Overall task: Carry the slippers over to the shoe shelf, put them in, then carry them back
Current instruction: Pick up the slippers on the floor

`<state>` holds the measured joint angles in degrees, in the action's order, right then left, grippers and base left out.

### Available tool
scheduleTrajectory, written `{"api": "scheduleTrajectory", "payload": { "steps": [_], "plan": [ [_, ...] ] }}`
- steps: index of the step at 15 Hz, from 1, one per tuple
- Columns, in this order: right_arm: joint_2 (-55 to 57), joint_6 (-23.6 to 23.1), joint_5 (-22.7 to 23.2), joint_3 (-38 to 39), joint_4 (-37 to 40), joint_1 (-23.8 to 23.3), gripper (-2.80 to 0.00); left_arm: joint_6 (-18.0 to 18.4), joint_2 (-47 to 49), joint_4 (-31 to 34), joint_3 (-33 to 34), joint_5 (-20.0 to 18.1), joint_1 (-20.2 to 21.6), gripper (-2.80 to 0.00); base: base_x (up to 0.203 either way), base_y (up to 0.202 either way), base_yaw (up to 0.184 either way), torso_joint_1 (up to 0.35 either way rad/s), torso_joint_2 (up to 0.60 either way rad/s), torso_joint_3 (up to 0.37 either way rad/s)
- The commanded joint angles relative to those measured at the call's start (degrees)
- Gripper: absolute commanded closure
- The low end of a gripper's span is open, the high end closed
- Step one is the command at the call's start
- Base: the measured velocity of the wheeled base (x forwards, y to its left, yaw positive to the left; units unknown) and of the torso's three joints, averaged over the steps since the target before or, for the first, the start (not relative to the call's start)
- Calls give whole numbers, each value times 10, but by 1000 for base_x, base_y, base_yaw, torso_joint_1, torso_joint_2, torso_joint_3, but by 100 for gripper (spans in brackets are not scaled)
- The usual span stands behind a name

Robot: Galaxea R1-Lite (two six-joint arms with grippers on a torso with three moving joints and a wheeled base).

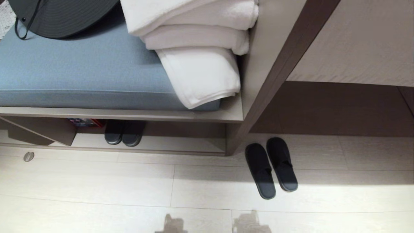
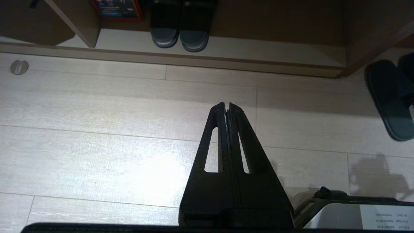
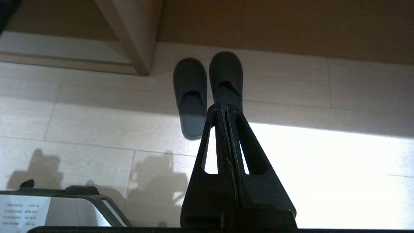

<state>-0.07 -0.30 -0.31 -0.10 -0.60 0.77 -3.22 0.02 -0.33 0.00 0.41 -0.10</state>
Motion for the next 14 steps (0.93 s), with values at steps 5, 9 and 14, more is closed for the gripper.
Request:
{"api": "scheduleTrajectory", "payload": {
  "steps": [5, 9, 14],
  "plan": [
    [0, 0, 0, 0, 0, 0, 0, 0, 0, 0, 0, 0, 0, 0, 0, 0, 0, 2, 3, -198],
    [0, 0, 0, 0, 0, 0, 0, 0, 0, 0, 0, 0, 0, 0, 0, 0, 0, 1, 4, -201],
    [0, 0, 0, 0, 0, 0, 0, 0, 0, 0, 0, 0, 0, 0, 0, 0, 0, 1, 3, -195]
  ]
}}
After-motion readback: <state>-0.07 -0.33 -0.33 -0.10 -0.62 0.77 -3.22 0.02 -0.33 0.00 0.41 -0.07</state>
